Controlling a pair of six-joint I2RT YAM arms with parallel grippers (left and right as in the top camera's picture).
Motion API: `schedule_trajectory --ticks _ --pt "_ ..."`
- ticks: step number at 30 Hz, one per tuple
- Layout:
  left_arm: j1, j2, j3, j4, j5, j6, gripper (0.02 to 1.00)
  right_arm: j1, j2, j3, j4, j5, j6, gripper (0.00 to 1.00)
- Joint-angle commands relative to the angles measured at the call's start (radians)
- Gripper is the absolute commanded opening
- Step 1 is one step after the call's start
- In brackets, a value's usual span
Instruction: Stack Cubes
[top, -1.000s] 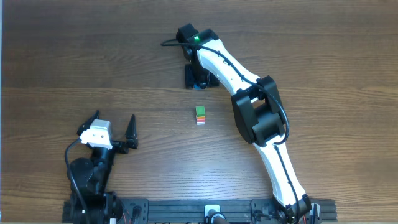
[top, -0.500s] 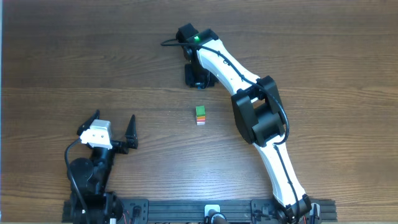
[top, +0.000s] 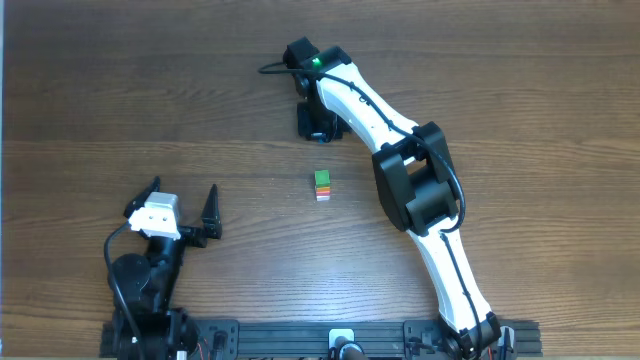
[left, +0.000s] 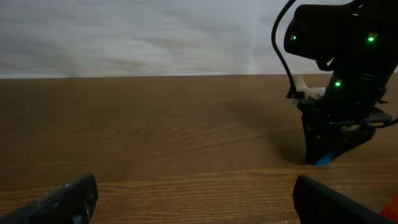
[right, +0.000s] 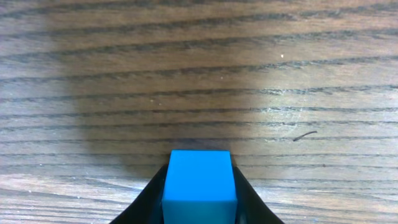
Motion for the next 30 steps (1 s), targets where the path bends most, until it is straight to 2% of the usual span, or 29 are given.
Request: schedule_trajectory --ticks 1,8,21,30 --pt "-0.004 -0.007 -0.005 -0.001 0.009 0.014 1.0 -0.005 0.019 0.01 -0.029 0.01 0.002 0.207" --pt "-0.004 -0.007 -0.005 -0.001 0.009 0.015 0.998 -0.005 0.019 0.102 -0.107 0.011 -0.01 0.198" --pt "-0.004 -0.007 -0.005 -0.001 0.009 0.014 1.0 0.01 0.003 0.378 -0.369 0.08 -0.015 0.198" --pt "-0.004 -0.007 -0.005 -0.001 0.01 0.015 1.0 0.064 -0.159 0.391 -0.46 0.122 -0.008 0.2"
